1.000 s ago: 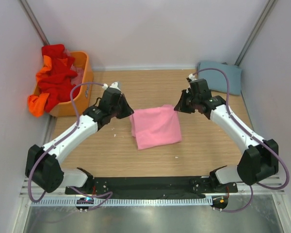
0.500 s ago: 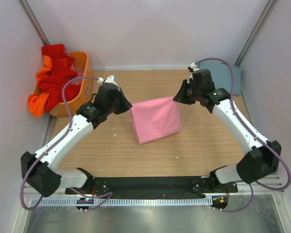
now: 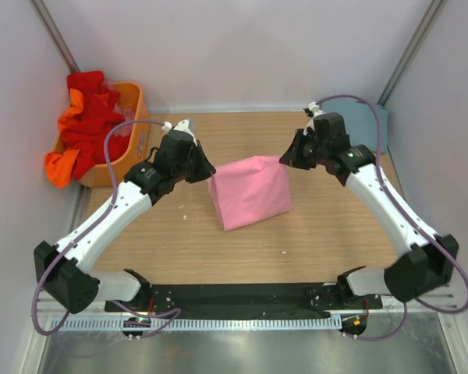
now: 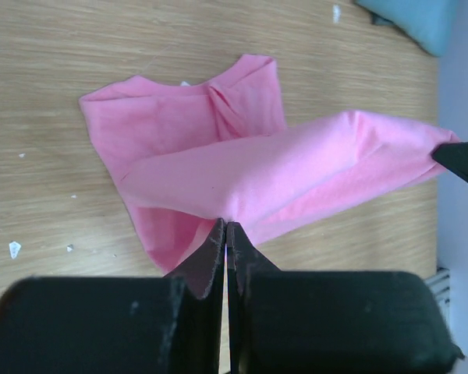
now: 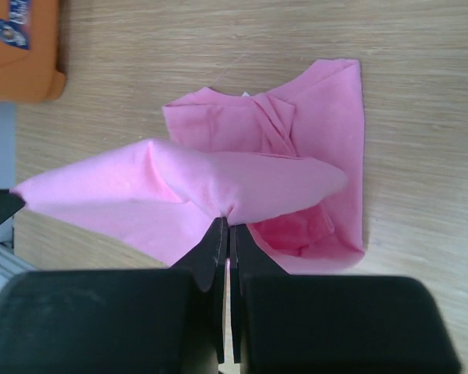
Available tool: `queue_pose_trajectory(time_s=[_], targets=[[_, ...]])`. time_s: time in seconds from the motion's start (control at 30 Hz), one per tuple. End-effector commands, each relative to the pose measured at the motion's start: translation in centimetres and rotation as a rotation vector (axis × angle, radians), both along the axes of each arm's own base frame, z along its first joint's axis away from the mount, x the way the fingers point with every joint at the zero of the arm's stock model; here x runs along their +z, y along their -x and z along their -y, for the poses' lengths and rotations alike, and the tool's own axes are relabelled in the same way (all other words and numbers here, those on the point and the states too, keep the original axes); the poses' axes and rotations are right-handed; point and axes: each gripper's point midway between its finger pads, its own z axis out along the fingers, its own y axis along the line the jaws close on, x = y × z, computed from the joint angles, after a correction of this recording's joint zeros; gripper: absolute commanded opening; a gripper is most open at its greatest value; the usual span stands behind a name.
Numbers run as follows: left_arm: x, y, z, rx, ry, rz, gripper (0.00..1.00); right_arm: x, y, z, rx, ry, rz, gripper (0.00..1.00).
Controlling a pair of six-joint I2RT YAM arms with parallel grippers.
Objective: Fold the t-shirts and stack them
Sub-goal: Fold the tshirt
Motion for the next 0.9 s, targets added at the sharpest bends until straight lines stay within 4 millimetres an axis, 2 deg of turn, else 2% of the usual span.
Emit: queue_pose_trajectory(time_s=[0.0,0.03,0.07,0.1,0.13,0.2,0.23,0.33,0.4,0.47,0.53,0.6,0.63,0.67,0.7,0.73,0.77,0.8,0.83,0.87], targets=[[4.2,3.0,0.3,-0.063,0.061,0.072,0.00,5.2,3.5,1.0,0.017,-0.067,0.129,0.01],[4.5,3.4,0.3,-0.064,0.072,0.079,0.00,6.2,4.1,1.1,0.022,-0.078,0.158,0.01],[4.4,4.0,0.2,-0.070,0.076,0.073,0.00,5.8,5.1,1.5,0.019,-0.072,0.144,0.01],[3.8,4.7,0.2,-0.066,0.084,0.055,0.00,6.7,6.4,1.8,0.027,-0.083,0.171,0.01],[4.3,5.6,0.2,-0.077,0.102,0.063,0.00,6.0,7.4,2.2,0.029,-0.080,0.152,0.01],[3.4,7.0,0.4,-0.086,0.115,0.036,0.00,6.4,9.2,2.8,0.029,-0.090,0.165,0.01],[3.5,7.6,0.4,-0.090,0.126,0.034,0.00,5.6,10.1,2.9,0.036,-0.084,0.139,0.01],[2.9,9.0,0.5,-0.094,0.136,0.008,0.00,5.1,11.5,3.7,0.027,-0.075,0.129,0.01],[3.1,9.4,0.2,-0.082,0.141,0.010,0.00,5.1,11.6,4.0,0.020,-0.061,0.131,0.01],[3.3,9.2,-0.4,-0.053,0.123,0.012,0.00,5.3,10.8,3.9,0.018,-0.043,0.129,0.01],[3.3,8.9,-0.6,-0.043,0.096,0.007,0.00,6.1,9.5,4.1,-0.002,-0.019,0.144,0.01],[2.9,7.7,-0.4,-0.030,0.060,0.003,0.00,4.7,7.0,3.9,-0.021,0.037,0.095,0.01],[2.5,7.1,-0.4,-0.018,0.050,-0.008,0.00,5.4,5.9,3.7,-0.028,0.044,0.104,0.02],[1.2,6.4,0.3,-0.038,0.036,-0.054,0.00,3.1,3.8,3.2,-0.028,0.085,0.033,0.02],[0.4,5.0,-0.3,-0.013,0.051,-0.089,0.00,2.3,2.6,2.9,-0.025,0.107,0.012,0.02],[-0.4,3.7,0.0,-0.014,0.084,-0.115,0.00,3.1,0.8,2.5,-0.027,0.109,0.026,0.07],[-1.3,3.1,0.7,-0.055,0.137,-0.171,0.00,-0.7,-1.6,1.4,-0.008,0.139,-0.070,0.11],[-3.9,-0.7,-0.9,0.013,0.132,-0.202,0.00,-1.6,-3.3,1.0,-0.001,0.139,-0.084,0.17],[-5.3,-2.7,-1.9,0.045,0.126,-0.225,0.02,-0.8,-6.0,0.3,-0.009,0.127,-0.068,0.26],[-4.6,-5.4,-2.2,0.049,0.138,-0.203,0.11,-5.2,-8.5,0.0,-0.019,0.175,-0.163,0.38]])
